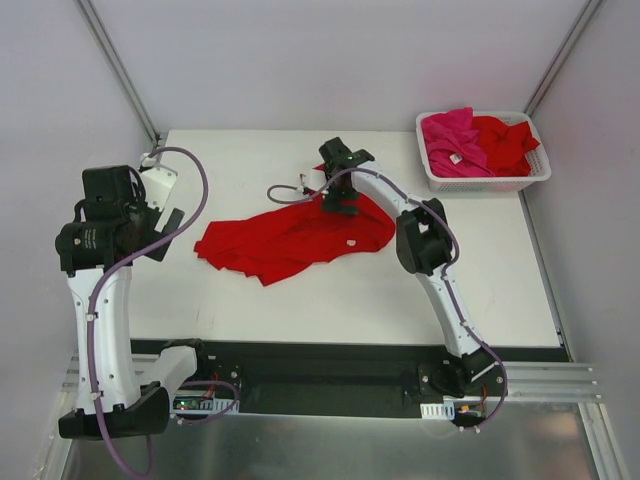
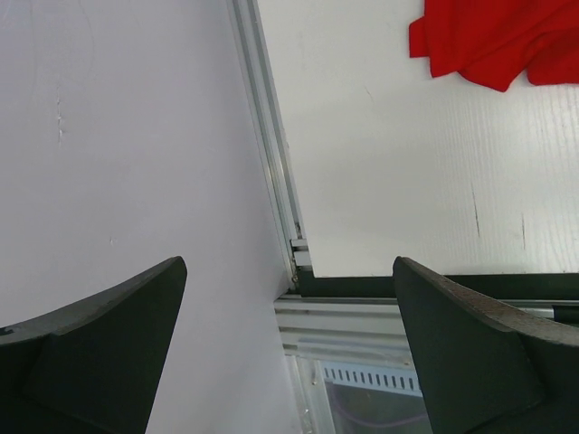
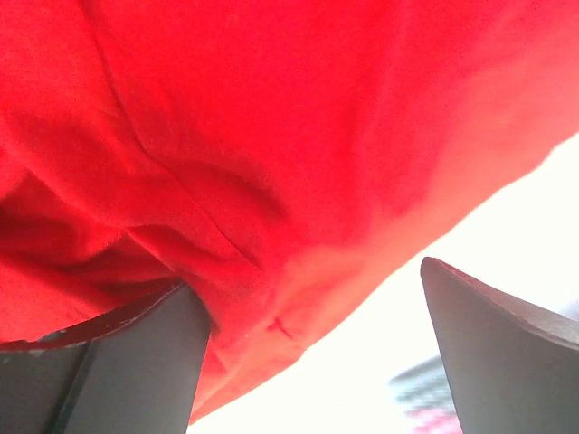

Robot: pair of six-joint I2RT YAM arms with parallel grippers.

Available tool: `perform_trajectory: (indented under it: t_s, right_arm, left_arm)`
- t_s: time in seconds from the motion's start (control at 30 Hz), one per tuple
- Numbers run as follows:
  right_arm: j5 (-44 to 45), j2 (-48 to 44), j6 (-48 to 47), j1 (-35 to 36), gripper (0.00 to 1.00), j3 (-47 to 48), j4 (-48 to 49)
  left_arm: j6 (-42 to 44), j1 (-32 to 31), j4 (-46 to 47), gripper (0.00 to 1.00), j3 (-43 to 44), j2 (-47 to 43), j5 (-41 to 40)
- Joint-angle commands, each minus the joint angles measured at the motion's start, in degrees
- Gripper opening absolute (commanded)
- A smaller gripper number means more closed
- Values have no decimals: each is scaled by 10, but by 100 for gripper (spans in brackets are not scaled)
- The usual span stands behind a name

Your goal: Fold and stack the t-shirts

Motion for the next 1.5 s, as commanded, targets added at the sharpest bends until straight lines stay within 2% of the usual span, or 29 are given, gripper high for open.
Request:
perform_trajectory:
  t_s: [0.0,0.07,0.1,0.2,0.27,0.37,0.43,0.47,0.5,0.57,0.6,0.63,0.67,0.7,0.8,0.83,0.9,1.03,1.27,1.47]
  right_arm:
    - [69,71,-175,3,96,5,248]
    - [76,89,-228,5,96,27,307]
    - [76,98,-245,7,96,28,378]
    - [73,95,-262,11,96,32,476]
    - [94,68,-254,20,96,34,491]
    - [120,-37,-175,31,96,15,423]
    - [114,-101,-101,36,96,-21,334]
    - [86,-166,-75,38,96,-30,298]
    - [67,-192,-45,38,96,-40,220]
    - [-2,-257,20,40,96,-68,135]
    - [-26,-278,42,39,96,-79,71]
    - [-57,-291,65,37,98,-89,37]
    - [-126,-313,73,35,99,-116,4]
    - [-144,-320,83,34,100,-132,-35]
    - [-209,-329,92,32,78,-198,-84]
    - [-216,-330,92,32,67,-215,-83]
    - [-230,-328,88,32,66,-255,-74]
    - [-238,-306,110,33,64,-274,-24]
    - [-213,-213,126,41,61,-178,22]
    - [-196,-195,124,54,59,-165,63]
  left_arm:
    - [-14,7,-11,99,24,0,-10]
    - [-16,7,-11,99,25,3,-6]
    - [-17,8,-11,99,28,4,-4]
    - [-18,8,-10,99,31,8,6]
    - [-16,7,-10,99,33,11,11]
    - [-12,7,-9,99,44,17,23]
    - [-12,7,-10,99,50,20,33]
    - [-11,6,-10,99,56,23,36]
    - [-13,7,-8,99,57,24,43]
    - [-13,7,-9,99,58,26,51]
    - [-12,6,-8,99,57,26,54]
    - [-11,7,-5,99,54,25,59]
    - [-10,7,-2,99,47,23,62]
    - [-8,7,1,99,43,22,64]
    - [-5,7,12,99,26,16,68]
    - [-4,7,13,99,24,16,68]
    - [-2,6,14,99,23,17,68]
    - [-5,7,15,99,28,19,64]
    - [-11,6,15,99,22,14,53]
    - [-21,5,12,99,14,5,44]
